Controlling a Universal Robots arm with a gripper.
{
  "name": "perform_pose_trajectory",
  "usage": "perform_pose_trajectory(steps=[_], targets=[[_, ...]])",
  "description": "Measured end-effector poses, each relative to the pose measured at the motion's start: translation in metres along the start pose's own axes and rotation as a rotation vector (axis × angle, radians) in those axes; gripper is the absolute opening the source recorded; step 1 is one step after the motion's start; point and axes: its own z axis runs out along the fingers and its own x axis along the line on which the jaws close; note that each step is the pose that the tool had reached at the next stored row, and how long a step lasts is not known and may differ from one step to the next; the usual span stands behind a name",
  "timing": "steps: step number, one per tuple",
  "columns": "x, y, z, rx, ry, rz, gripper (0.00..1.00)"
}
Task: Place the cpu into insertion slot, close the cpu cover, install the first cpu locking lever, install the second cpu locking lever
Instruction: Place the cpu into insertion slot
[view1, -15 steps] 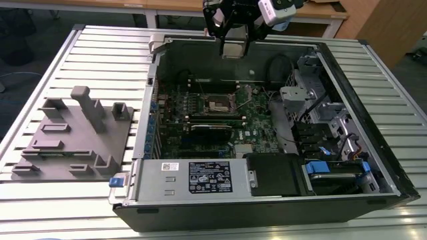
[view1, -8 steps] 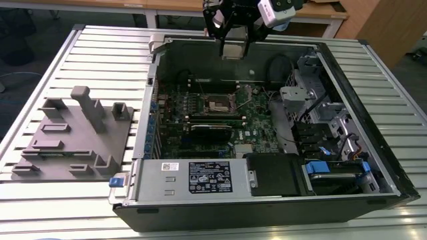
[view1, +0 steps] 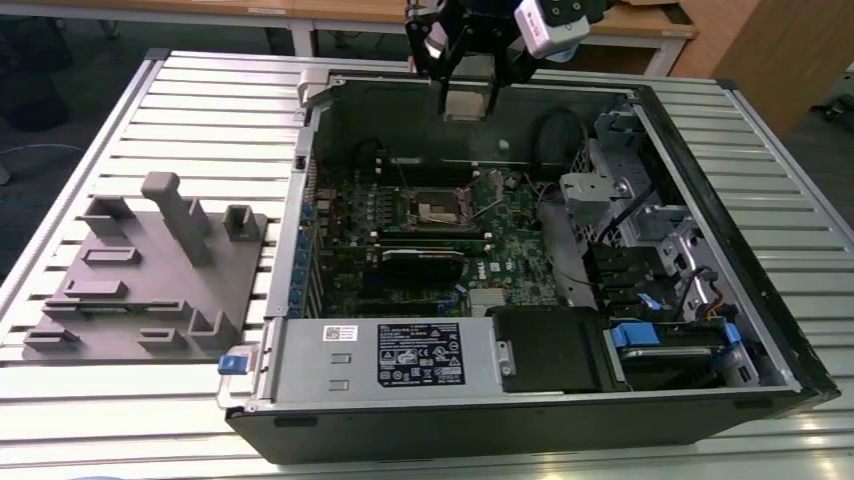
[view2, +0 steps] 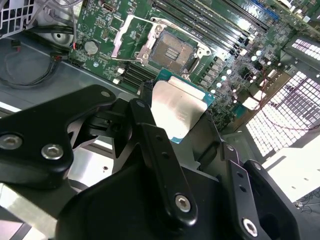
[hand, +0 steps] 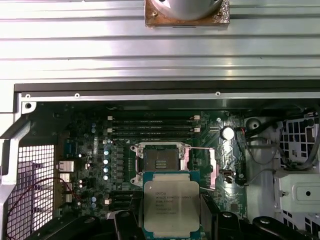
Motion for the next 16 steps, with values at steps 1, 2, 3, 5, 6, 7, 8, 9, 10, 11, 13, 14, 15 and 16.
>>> perform_pose_trajectory(steps=[1, 2, 3, 5, 6, 7, 8, 9, 10, 11, 13, 14, 15, 16], targets=[[0.0000, 0.0000, 0.0000, 0.0001, 0.0001, 0.000, 0.54], [0.0000, 0.0000, 0.0000, 0.0001, 0.0000, 0.000, 0.54], [0.0000, 0.0000, 0.0001, 0.0001, 0.0000, 0.000, 0.54], [0.0000, 0.0000, 0.0002, 0.0000, 0.0000, 0.000, 0.54], [0.0000, 0.0000, 0.0004, -0.0001, -0.0001, 0.000, 0.54], [0.0000, 0.0000, 0.0007, -0.0003, -0.0001, 0.000, 0.54], [0.0000, -0.0001, 0.0011, -0.0003, -0.0001, 0.000, 0.54], [0.0000, -0.0001, 0.0014, -0.0001, -0.0001, 0.000, 0.54], [0.0000, -0.0002, 0.0018, -0.0001, 0.0000, 0.000, 0.54], [0.0000, -0.0002, 0.0019, 0.0000, 0.0000, 0.000, 0.54], [0.0000, -0.0003, 0.0030, -0.0001, 0.0000, 0.000, 0.54], [0.0000, -0.0003, 0.0033, 0.0000, 0.0000, 0.000, 0.54], [0.0000, -0.0003, 0.0033, -0.0001, 0.0000, 0.000, 0.54], [0.0000, -0.0003, 0.0035, -0.0001, -0.0001, 0.000, 0.54]])
